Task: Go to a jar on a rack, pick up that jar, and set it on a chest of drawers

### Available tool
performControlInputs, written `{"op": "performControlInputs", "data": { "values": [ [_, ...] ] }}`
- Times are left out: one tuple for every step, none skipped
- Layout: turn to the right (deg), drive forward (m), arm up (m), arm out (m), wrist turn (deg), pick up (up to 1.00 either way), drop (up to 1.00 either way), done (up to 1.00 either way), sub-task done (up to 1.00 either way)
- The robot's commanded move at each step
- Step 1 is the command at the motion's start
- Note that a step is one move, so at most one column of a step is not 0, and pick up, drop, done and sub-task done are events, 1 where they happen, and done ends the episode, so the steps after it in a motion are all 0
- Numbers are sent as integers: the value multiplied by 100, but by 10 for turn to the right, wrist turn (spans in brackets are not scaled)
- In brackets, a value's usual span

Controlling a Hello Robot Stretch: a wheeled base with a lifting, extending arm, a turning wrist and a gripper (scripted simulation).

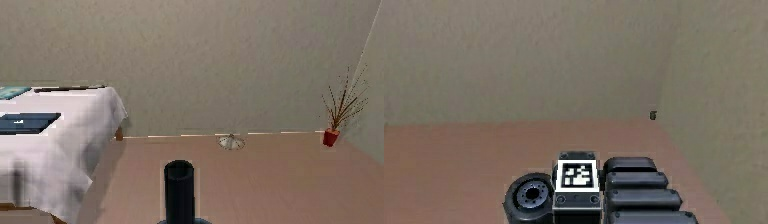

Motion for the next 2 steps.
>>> {"op": "performControlInputs", "data": {
  "values": [
    [-450, 0, 0, 0, 0, 0, 0, 0, 0],
    [-60, 0, 0, 0, 0, 0, 0, 0, 0]
  ]
}}
